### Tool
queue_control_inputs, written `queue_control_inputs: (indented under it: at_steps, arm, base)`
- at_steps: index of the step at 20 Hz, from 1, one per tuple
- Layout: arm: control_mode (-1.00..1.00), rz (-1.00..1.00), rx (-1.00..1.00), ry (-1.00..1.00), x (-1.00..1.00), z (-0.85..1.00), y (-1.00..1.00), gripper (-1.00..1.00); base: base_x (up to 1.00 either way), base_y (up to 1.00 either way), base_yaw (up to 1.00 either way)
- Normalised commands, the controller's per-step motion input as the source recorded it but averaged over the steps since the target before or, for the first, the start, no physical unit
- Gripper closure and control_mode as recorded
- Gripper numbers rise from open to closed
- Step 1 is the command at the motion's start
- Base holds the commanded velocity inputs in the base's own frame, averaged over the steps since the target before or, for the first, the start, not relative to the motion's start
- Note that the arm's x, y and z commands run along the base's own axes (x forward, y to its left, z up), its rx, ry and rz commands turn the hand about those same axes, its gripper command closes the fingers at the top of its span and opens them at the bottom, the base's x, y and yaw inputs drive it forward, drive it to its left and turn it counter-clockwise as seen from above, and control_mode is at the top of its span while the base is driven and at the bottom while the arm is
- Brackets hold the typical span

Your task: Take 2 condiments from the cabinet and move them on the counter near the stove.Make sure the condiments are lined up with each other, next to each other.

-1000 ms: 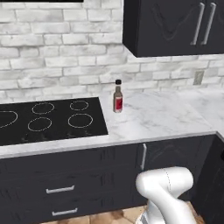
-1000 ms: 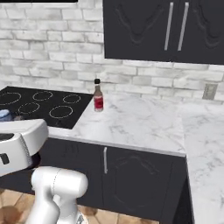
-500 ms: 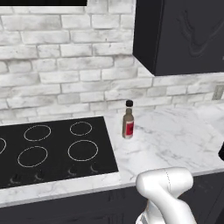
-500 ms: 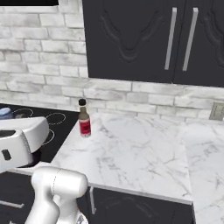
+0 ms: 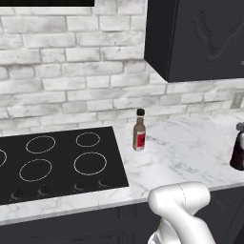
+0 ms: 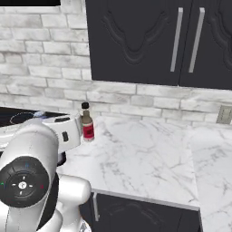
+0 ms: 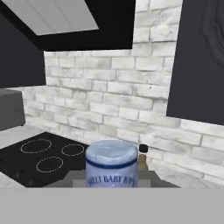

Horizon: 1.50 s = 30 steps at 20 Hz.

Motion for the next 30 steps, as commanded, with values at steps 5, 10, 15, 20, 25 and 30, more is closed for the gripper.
queue_control_inputs:
  at_steps: [5, 10, 15, 20, 25, 30]
  arm:
    - [-1.00, 0.30, 0.00, -0.01, 0.69, -0.50, -0.06, 1.00]
    - [-1.00, 0.31, 0.02, -0.10, 0.48, -0.48, 0.00, 1.00]
    - [-1.00, 0.27, 0.07, -0.11, 0.45, -0.38, -0.02, 1.00]
    - [-1.00, 0.19, 0.06, -0.06, 0.48, -0.22, -0.04, 1.00]
    - [-1.00, 0.16, 0.02, 0.00, 0.46, -0.21, -0.02, 1.00]
    - [-1.00, 0.11, 0.00, 0.00, 0.48, -0.35, -0.01, 1.00]
  base:
    - [0.00, 0.00, 0.00]
    - [0.00, 0.00, 0.00]
    - [0.00, 0.00, 0.00]
    - [0.00, 0.00, 0.00]
    - [0.00, 0.00, 0.00]
    - [0.00, 0.00, 0.00]
